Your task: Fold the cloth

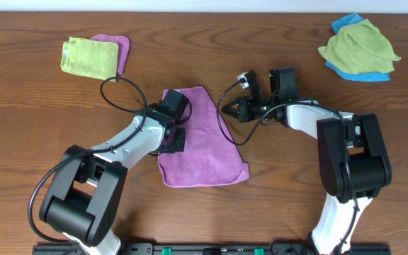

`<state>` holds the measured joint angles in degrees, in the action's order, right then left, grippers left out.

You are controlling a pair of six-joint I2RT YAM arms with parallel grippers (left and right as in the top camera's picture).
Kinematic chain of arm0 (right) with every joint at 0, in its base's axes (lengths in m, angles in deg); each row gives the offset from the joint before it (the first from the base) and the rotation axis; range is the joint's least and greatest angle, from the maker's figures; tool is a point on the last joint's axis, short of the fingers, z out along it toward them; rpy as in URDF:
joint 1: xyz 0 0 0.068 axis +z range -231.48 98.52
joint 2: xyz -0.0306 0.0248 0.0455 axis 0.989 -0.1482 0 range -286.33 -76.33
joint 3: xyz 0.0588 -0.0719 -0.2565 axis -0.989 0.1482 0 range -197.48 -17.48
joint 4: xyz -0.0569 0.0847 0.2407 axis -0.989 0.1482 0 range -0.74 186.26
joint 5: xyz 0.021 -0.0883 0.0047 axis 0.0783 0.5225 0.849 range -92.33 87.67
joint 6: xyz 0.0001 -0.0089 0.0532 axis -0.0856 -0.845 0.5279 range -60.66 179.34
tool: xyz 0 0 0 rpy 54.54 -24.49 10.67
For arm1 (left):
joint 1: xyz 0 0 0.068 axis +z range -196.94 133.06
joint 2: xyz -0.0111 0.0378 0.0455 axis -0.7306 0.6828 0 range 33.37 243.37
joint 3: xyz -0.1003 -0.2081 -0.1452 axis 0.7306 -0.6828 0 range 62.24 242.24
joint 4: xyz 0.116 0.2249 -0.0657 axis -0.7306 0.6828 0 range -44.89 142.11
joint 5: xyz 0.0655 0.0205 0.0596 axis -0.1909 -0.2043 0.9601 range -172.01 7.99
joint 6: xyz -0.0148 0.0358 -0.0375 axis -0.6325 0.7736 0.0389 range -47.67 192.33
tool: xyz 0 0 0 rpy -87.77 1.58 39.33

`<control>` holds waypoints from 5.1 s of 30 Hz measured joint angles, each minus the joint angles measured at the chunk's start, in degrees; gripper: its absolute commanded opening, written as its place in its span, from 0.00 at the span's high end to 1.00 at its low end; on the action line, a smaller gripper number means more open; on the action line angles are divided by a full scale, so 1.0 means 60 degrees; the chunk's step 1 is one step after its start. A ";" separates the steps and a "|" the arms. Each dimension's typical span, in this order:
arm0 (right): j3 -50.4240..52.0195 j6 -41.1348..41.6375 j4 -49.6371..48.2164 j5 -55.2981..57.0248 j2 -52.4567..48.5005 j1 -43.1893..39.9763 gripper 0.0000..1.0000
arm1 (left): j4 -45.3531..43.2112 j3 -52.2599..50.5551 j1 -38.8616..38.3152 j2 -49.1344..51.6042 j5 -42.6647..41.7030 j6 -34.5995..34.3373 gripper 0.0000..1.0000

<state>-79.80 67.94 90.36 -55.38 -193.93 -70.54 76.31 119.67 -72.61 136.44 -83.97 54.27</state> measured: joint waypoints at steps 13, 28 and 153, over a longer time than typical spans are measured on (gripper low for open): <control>0.0000 -0.0004 0.0004 -0.0397 -0.0168 0.0000 0.99 | -0.0018 -0.0015 0.0000 -0.0004 0.0000 0.0004 0.94; -0.0007 0.0484 -0.1275 -0.0448 -0.0736 -0.0076 0.70 | -0.0047 -0.0029 0.0000 -0.0015 -0.0029 0.0000 0.94; -0.7552 -0.2437 0.8375 0.6298 -0.1428 0.0208 0.99 | -0.0495 0.0091 -0.0135 0.0000 -0.0849 -0.0310 0.94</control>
<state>-125.11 53.31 140.61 -17.59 -202.50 -69.29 73.34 120.22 -73.42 136.44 -89.06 52.41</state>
